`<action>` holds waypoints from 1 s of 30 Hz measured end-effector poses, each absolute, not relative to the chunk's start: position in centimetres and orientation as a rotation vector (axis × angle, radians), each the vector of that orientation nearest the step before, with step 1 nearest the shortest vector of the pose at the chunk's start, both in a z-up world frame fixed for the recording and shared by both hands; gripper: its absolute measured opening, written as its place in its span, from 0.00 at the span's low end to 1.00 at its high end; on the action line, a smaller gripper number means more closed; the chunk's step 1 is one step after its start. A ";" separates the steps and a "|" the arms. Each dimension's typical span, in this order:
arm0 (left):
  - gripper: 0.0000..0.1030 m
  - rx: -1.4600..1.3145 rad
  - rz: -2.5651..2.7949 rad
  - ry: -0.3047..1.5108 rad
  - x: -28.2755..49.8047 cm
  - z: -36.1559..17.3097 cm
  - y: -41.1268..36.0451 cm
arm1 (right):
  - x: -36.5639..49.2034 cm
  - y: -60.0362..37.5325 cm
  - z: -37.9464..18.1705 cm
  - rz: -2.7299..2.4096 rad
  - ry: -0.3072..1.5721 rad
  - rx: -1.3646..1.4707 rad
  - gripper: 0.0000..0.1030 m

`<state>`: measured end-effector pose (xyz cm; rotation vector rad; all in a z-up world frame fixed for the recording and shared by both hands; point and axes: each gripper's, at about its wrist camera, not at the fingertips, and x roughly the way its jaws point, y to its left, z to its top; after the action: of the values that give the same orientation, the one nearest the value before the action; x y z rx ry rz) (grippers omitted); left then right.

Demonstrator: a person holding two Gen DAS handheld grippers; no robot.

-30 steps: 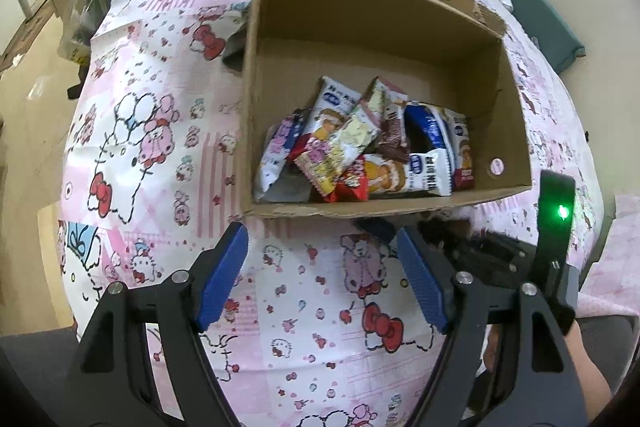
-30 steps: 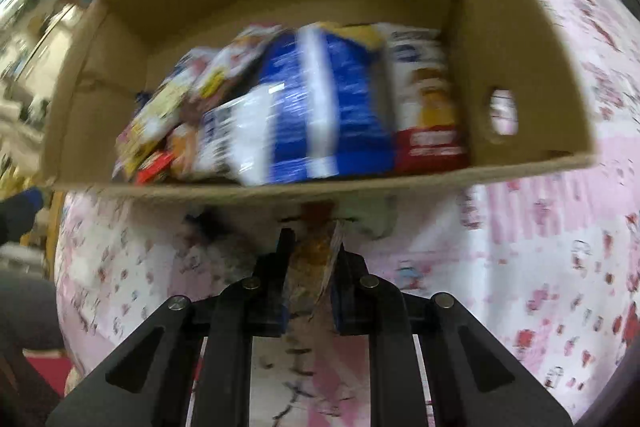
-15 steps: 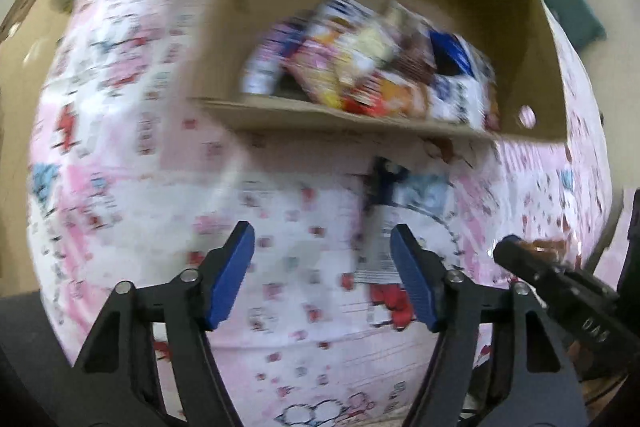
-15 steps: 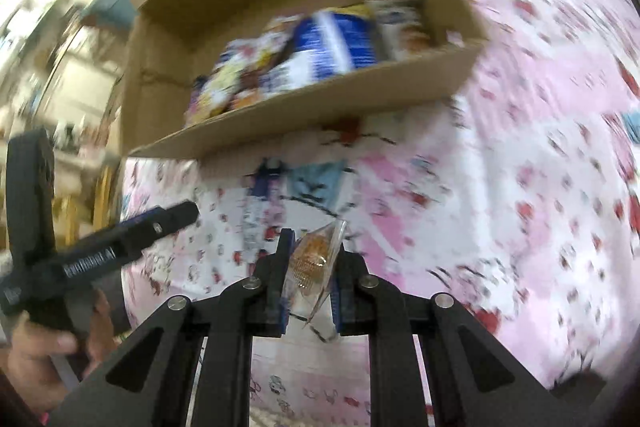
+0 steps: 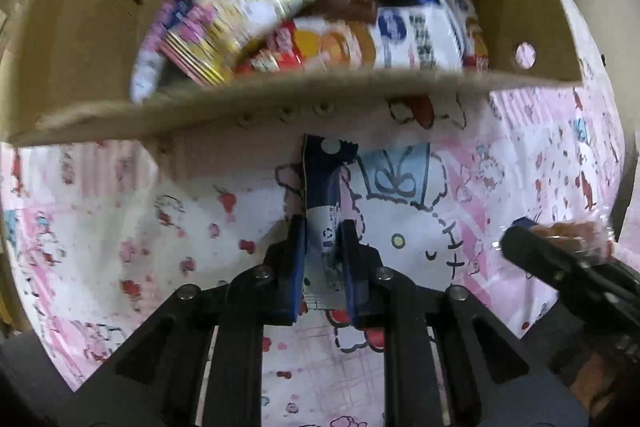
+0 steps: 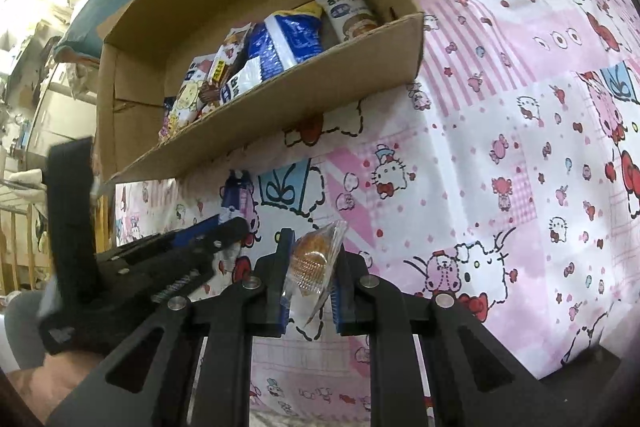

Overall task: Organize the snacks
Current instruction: 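Grasp a blue stick packet with the left tool while the right grasps a clear bread packet, then carry both held packets over the box and lower them inside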

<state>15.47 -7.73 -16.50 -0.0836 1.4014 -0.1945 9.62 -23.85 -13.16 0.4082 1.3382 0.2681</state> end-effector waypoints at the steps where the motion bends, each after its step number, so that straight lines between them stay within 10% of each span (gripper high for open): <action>1: 0.13 -0.068 -0.189 1.386 15.3 -16.1 -7.6 | 9.7 -23.9 -13.0 0.270 1.338 0.407 0.16; 30: 0.13 -0.152 -0.046 1.168 9.1 -5.1 0.4 | 9.1 -23.2 -6.0 0.432 1.131 0.430 0.16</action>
<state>9.14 0.41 -5.06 -0.1518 1.1680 -0.0461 9.10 -23.16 -6.03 0.4296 1.1308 0.4320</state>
